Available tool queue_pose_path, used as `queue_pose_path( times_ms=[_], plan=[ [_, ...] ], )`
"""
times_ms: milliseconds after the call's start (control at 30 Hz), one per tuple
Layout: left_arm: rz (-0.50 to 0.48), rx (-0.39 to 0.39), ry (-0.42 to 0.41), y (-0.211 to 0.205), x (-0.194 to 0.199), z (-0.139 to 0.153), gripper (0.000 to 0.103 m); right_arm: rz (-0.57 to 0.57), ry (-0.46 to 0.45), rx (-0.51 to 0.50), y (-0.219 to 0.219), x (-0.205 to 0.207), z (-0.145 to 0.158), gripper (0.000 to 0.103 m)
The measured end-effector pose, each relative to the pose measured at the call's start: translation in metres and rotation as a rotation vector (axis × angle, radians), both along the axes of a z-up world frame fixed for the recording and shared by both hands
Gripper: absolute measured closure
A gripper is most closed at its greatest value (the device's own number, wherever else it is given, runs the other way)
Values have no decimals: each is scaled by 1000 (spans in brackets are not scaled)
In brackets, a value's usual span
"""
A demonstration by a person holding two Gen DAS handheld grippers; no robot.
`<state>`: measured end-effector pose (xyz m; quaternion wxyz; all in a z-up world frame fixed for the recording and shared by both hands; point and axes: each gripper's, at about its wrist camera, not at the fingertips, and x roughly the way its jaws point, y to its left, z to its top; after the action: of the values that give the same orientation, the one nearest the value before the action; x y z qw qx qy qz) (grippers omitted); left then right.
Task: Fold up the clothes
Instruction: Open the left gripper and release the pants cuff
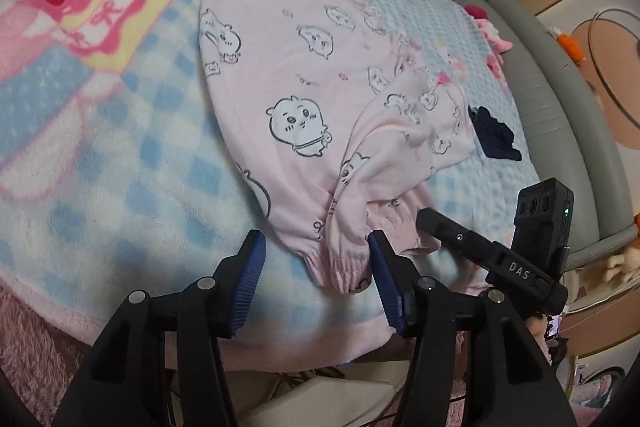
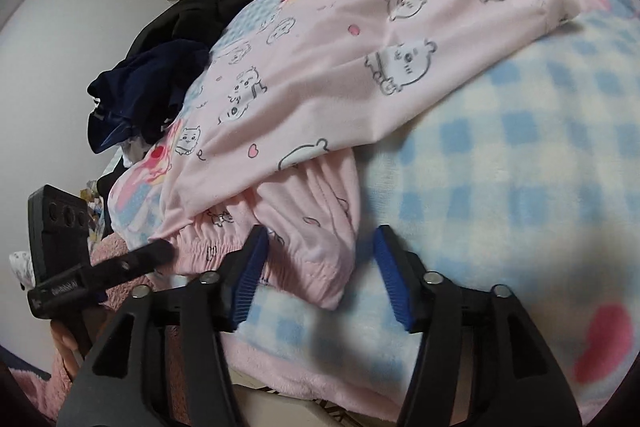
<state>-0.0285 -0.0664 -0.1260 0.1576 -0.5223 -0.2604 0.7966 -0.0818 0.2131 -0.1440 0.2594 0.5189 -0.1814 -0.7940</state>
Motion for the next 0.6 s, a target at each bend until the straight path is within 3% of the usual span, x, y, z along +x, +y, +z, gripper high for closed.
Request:
queue_pose_path(
  times_ms=[100,133,167,233,267,400,467,533,600],
  plan=[
    [10,10,14,0,-5,-2,49,4,1,-13,-10,-4,-3,31],
    [11,-18,41,1,-6,-1,67,9,6,-7,-13,-6,-3,32],
    [9,-53,59,3,-9,0,79,19,15,11,-18,-6,-3,42],
    [-2,-75,57,4,-12,3,83,50,35,47,-28,-5,-1,66],
    [-7,-82,55,4,-12,3,84,57,41,58,-31,-3,1,72],
    [-13,-98,4,0,-5,-4,80,54,59,111,-34,6,8,78],
    [-22,-95,18,-1,-4,5,74,34,27,83,-21,7,5,67],
    [-49,-143,124,9,-1,33,63,-6,13,24,-1,8,12,67],
    [-102,-181,221,23,-3,58,57,-72,78,18,22,8,34,63]
  ],
)
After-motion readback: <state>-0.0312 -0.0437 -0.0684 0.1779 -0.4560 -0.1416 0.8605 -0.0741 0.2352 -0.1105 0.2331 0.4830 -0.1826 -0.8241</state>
